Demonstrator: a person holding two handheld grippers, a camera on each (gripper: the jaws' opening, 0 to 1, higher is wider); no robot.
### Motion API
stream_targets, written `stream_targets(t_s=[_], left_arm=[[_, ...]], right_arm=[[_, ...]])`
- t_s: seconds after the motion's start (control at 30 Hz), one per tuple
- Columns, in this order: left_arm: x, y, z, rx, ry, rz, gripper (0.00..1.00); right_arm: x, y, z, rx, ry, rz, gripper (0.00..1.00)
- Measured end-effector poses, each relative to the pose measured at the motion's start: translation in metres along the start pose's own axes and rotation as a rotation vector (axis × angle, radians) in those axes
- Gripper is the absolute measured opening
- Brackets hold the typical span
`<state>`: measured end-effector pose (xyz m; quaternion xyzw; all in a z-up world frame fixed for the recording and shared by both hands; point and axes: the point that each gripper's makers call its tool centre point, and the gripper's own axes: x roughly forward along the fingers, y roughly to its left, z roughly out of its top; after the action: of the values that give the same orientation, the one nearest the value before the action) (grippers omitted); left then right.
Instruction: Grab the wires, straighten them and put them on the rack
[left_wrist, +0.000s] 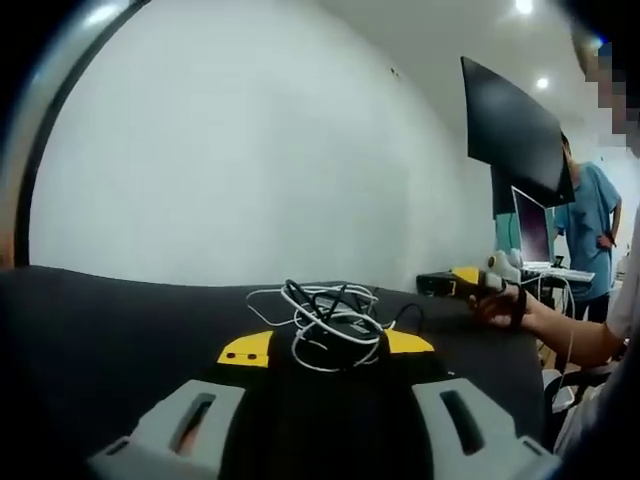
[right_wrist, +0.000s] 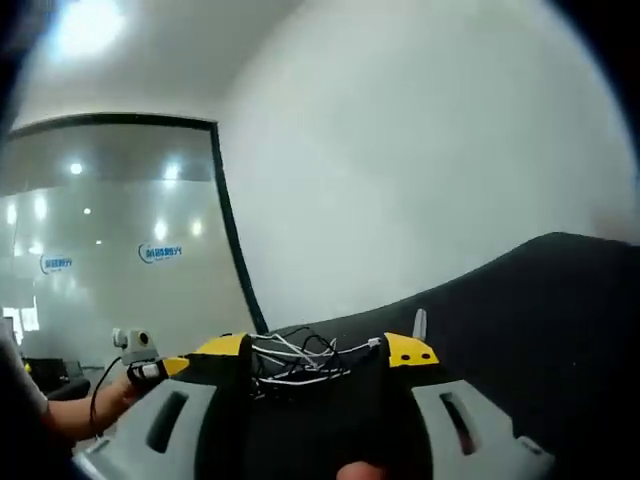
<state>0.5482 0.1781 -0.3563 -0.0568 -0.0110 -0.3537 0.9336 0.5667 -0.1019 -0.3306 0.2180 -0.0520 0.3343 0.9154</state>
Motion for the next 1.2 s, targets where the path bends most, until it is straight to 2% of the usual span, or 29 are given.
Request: stream_targets(t_s=[0.03, 0.1, 0.2, 0.33, 0.4, 0.47, 0.63, 0.73, 0.8, 0.87, 0.9, 0.97, 1.07, 1.13, 1.2], left_arm=[[0.000, 0.002, 0.000, -0.035, 0.001, 0.011, 0.36], [-0.001, 0.005, -0.001, -0.056, 0.006, 0.016, 0.36], [-0.001, 0.003, -0.001, -0.099, 0.005, -0.007, 0.37], [-0.001, 0.000, -0.002, -0.100, 0.007, -0.013, 0.39], [0.000, 0.000, -0.002, -0.099, 0.007, -0.015, 0.45], [0.001, 0.002, -0.006, -0.081, 0.026, -0.003, 0.46], [0.007, -0.001, -0.006, -0.147, 0.054, -0.008, 0.46], [0.020, -0.004, -0.012, -0.200, 0.100, -0.008, 0.38], [0.030, 0.000, -0.018, -0.231, 0.128, 0.022, 0.24], [0.037, -0.003, -0.014, -0.228, 0.127, 0.010, 0.12], [0.040, -0.005, -0.009, -0.211, 0.114, 0.003, 0.12], [0.043, -0.004, -0.006, -0.155, 0.159, 0.009, 0.08], [0.045, -0.002, 0.017, -0.062, 0.170, 0.035, 0.05], [0.041, -0.006, 0.036, 0.068, 0.247, 0.048, 0.05], [0.038, -0.005, 0.065, 0.244, 0.254, 0.104, 0.05]], right_arm=[[0.000, -0.001, 0.000, -0.012, 0.000, -0.008, 0.48], [0.002, 0.000, -0.008, -0.067, 0.043, -0.018, 0.48], [0.007, -0.005, -0.016, -0.091, 0.067, -0.008, 0.48], [0.007, -0.006, -0.016, -0.111, 0.075, -0.009, 0.48], [0.006, -0.005, -0.017, -0.121, 0.078, -0.011, 0.48], [0.007, -0.005, -0.018, -0.128, 0.081, -0.007, 0.48], [0.008, -0.005, -0.021, -0.158, 0.097, -0.017, 0.48], [0.007, -0.003, -0.020, -0.158, 0.095, -0.010, 0.48], [0.007, -0.001, -0.021, -0.159, 0.097, -0.009, 0.48], [0.006, -0.001, -0.022, -0.160, 0.097, -0.009, 0.48], [0.006, -0.001, -0.022, -0.160, 0.099, -0.011, 0.48], [0.006, -0.002, -0.022, -0.161, 0.101, -0.013, 0.48], [0.006, -0.001, -0.021, -0.159, 0.097, -0.009, 0.48], [0.006, -0.001, -0.022, -0.161, 0.101, -0.006, 0.48], [0.006, 0.000, -0.022, -0.166, 0.101, -0.003, 0.48]])
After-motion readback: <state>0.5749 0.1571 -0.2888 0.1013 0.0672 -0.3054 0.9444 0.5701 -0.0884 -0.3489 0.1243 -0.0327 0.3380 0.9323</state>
